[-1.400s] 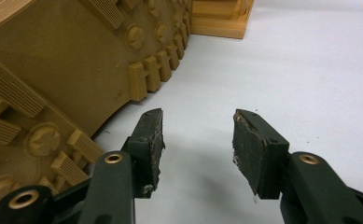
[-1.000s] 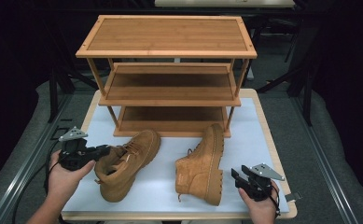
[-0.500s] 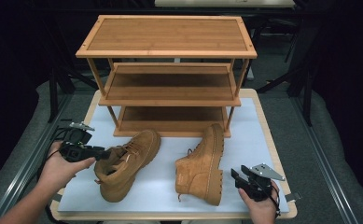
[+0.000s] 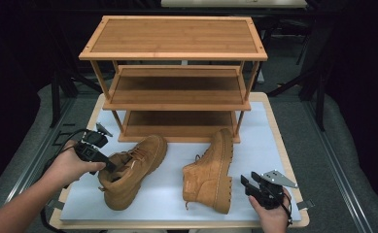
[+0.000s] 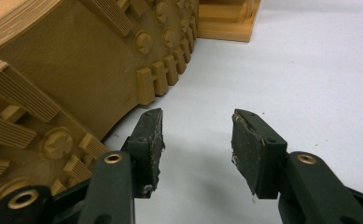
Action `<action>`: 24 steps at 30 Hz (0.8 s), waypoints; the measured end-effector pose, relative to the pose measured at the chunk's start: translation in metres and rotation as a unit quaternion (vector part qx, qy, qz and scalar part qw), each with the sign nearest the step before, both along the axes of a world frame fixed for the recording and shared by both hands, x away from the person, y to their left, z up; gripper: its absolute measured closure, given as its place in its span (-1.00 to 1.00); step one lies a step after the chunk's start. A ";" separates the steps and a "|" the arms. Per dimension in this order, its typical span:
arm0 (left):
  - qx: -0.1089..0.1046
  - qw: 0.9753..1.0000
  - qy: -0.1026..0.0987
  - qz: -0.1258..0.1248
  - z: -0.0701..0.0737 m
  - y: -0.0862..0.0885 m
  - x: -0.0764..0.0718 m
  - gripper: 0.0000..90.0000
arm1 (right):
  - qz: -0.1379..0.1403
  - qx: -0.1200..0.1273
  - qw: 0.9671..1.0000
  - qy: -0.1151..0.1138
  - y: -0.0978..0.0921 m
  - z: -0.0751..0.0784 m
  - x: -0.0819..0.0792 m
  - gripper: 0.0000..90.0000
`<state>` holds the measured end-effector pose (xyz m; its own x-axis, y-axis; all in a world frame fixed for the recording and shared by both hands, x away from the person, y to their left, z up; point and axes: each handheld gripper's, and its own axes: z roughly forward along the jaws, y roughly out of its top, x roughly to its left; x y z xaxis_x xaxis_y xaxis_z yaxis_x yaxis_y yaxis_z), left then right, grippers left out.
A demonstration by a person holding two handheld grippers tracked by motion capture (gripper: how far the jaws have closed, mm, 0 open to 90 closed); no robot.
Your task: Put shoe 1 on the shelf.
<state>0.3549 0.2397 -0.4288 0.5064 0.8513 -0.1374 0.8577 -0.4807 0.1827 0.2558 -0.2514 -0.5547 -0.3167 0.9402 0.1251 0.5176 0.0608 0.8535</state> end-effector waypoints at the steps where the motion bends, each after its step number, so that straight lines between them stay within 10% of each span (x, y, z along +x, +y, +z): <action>1: 0.006 1.000 0.007 -0.001 -0.003 -0.001 0.001 0.40 | 0.000 0.000 1.000 0.001 0.000 0.000 0.000 0.18; 17: 0.051 0.998 0.041 -0.002 -0.011 -0.010 0.003 0.64 | 0.005 0.001 1.000 0.002 0.003 -0.002 0.003 0.17; 24: 0.034 0.998 0.048 -0.004 -0.010 -0.007 0.004 0.70 | 0.004 -0.001 1.000 0.000 0.003 -0.002 0.004 0.17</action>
<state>0.3586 0.2323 -0.4393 0.5000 0.8565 -0.1280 0.8660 -0.4955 0.0666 0.2597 -0.2482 -0.5571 -0.3248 0.9377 0.1231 0.5168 0.0669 0.8535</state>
